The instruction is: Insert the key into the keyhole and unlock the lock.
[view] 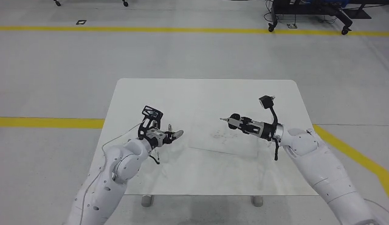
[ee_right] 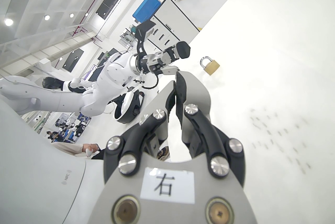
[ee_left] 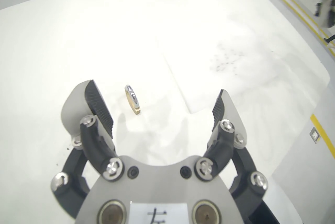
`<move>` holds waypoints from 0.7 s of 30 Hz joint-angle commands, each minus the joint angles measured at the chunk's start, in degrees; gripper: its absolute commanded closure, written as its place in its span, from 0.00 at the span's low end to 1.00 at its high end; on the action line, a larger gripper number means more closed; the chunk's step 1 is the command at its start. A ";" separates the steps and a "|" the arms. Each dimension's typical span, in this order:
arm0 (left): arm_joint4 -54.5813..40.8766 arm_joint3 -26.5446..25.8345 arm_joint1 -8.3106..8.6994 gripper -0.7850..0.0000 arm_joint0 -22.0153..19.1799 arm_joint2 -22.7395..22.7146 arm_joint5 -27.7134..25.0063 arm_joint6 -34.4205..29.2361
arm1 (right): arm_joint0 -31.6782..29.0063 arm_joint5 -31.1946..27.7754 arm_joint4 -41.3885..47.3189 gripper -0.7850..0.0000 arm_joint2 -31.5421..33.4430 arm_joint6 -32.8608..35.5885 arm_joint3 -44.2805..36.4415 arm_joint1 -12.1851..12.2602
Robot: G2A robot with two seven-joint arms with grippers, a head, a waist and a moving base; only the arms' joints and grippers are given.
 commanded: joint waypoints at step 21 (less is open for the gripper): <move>4.75 3.37 -1.56 0.58 -3.30 4.28 8.83 -3.54 | 0.00 0.00 0.00 1.00 0.00 0.00 0.00 0.00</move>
